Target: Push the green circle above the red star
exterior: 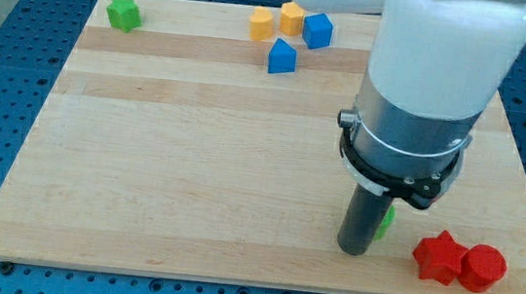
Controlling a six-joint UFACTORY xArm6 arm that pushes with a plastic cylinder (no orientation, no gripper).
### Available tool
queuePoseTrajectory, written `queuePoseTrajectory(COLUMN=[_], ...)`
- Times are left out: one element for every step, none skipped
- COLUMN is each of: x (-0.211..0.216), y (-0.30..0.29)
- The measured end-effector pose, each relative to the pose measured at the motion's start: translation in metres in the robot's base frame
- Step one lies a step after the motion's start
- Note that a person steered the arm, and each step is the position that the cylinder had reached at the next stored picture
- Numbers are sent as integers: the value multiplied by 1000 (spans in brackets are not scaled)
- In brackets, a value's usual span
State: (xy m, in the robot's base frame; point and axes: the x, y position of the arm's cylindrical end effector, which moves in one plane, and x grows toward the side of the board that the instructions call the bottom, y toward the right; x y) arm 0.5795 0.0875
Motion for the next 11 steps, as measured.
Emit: queuePoseTrajectory(x=[0,0,0,0,-6,-21,-27,-24,-24,-29,-36], y=[-2,-7,-21,-26,-26,-26,-26,-14,-13,-13,-9])
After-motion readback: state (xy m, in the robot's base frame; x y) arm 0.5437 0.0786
